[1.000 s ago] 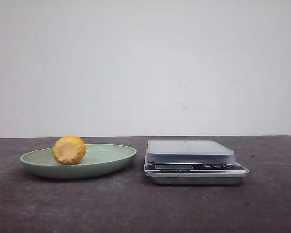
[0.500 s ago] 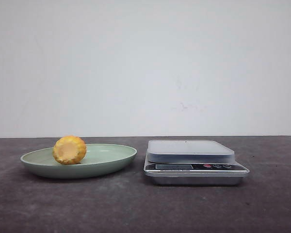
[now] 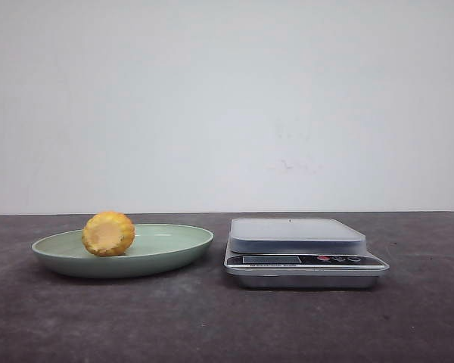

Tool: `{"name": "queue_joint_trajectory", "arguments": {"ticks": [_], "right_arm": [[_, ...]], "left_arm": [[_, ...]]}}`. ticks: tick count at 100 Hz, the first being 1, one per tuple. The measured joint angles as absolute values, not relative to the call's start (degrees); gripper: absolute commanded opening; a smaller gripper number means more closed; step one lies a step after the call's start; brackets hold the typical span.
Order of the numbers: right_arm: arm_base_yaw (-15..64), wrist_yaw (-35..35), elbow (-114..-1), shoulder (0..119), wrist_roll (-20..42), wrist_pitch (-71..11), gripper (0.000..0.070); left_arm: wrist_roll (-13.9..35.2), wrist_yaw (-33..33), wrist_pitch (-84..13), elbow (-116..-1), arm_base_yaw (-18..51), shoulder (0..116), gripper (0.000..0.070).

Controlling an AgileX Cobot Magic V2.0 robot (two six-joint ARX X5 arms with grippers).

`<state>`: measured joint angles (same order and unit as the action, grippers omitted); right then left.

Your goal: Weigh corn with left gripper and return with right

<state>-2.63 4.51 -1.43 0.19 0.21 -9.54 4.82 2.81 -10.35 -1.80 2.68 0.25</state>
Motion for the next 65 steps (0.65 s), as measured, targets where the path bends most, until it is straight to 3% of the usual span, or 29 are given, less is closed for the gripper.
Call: {"name": "queue_joint_trajectory", "arguments": {"ticks": [65], "right_arm": [[-2.63,4.51,-1.43,0.19,0.21,-9.54,0.0011]], "left_arm": [[4.8,2.81,-10.35,-1.8,5.52,0.25,0.001]]}}
